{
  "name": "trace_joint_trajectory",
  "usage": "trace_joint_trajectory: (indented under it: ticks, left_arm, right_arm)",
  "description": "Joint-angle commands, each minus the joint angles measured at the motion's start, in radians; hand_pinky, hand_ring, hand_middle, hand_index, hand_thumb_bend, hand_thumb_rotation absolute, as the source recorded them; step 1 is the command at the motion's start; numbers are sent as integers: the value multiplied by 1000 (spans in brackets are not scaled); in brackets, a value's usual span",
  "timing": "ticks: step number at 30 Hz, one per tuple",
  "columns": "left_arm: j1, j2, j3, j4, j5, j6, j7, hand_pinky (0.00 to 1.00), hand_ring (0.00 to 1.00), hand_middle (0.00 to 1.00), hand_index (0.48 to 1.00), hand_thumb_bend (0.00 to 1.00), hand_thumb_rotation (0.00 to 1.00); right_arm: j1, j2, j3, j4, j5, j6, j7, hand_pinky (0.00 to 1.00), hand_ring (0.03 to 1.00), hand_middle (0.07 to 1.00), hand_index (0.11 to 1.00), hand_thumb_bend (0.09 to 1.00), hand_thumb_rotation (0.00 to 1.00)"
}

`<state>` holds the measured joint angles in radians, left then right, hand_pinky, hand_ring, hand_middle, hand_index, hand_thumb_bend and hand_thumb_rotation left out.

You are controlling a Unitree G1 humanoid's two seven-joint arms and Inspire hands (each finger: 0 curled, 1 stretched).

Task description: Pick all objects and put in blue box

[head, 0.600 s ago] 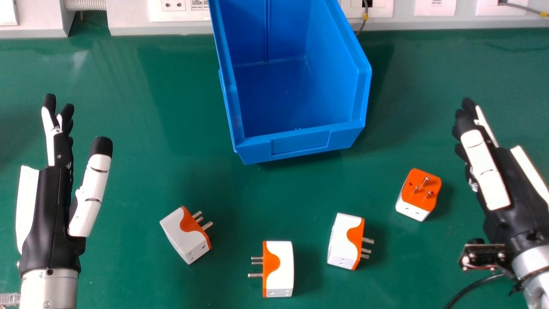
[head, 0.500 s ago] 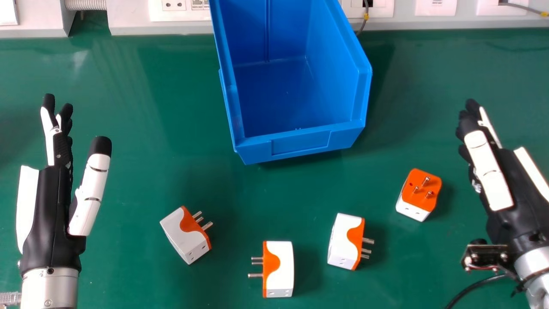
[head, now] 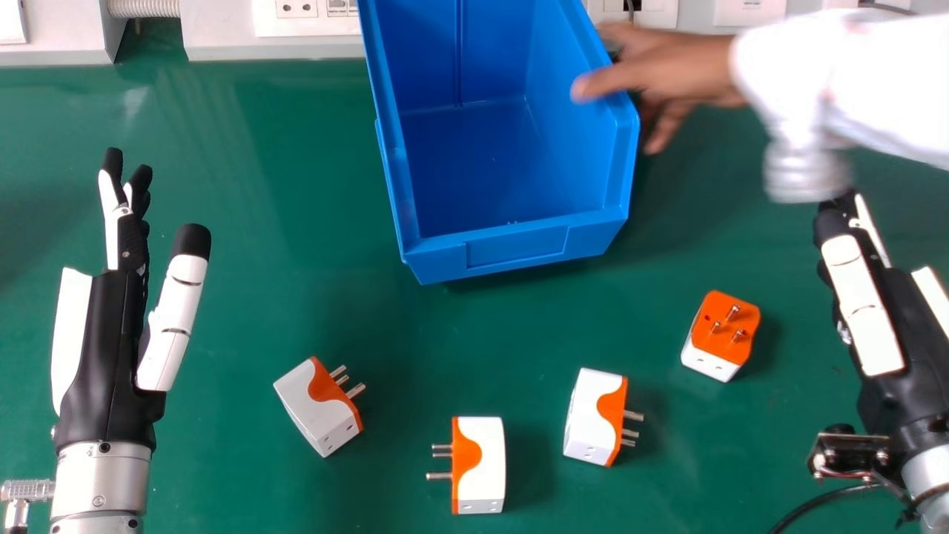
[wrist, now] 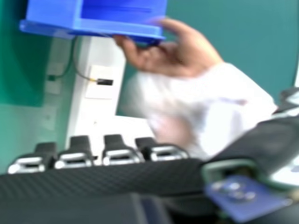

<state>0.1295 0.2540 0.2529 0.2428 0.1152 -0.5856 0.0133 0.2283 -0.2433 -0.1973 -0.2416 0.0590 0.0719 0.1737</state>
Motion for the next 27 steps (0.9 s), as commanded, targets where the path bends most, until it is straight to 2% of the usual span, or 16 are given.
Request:
trace_joint_trajectory:
  ticks: [1,4,7,11,15,18,20,21,27]
  left_arm:
    - [1,17,-1,-17,-20,-14,-10,1000,1000,1000,1000,535,1000]
    - [7,12,2,-25,-45,-1,-25,1000,1000,1000,1000,532,1000]
    - [9,8,1,-34,-59,10,-31,1000,1000,1000,1000,523,1000]
    - [11,5,1,-43,-62,19,-31,1000,1000,1000,1000,510,1000]
    - [9,9,3,-40,-57,18,-25,1000,1000,1000,1000,504,1000]
    - [12,5,5,-46,-64,23,-24,1000,1000,1000,1000,500,1000]
    - [13,3,5,-51,-68,27,-24,1000,1000,1000,1000,476,1000]
    - [13,2,5,-53,-68,28,-23,1000,1000,1000,1000,447,1000]
    - [13,1,4,-59,-56,34,-14,1000,1000,1000,1000,405,1000]
  right_arm:
    - [2,-8,-7,-33,-11,-12,-10,1000,1000,1000,1000,336,959]
    - [5,-14,-6,-32,-23,-20,-6,1000,1000,1000,1000,342,955]
    - [5,-20,-4,-33,-35,-26,0,1000,1000,1000,1000,350,936]
    - [8,-32,-6,-28,-47,-44,8,1000,1000,1000,1000,361,922]
    - [13,-39,-1,-33,-71,-48,5,1000,1000,1000,1000,373,911]
    - [17,-44,6,-36,-90,-52,6,1000,1000,1000,1000,384,894]
    - [17,-48,10,-37,-100,-53,7,1000,1000,1000,1000,418,837]
    - [17,-50,9,-35,-103,-53,8,1000,1000,1000,1000,442,797]
    - [14,-57,10,-28,-113,-53,13,1000,1000,1000,1000,472,736]
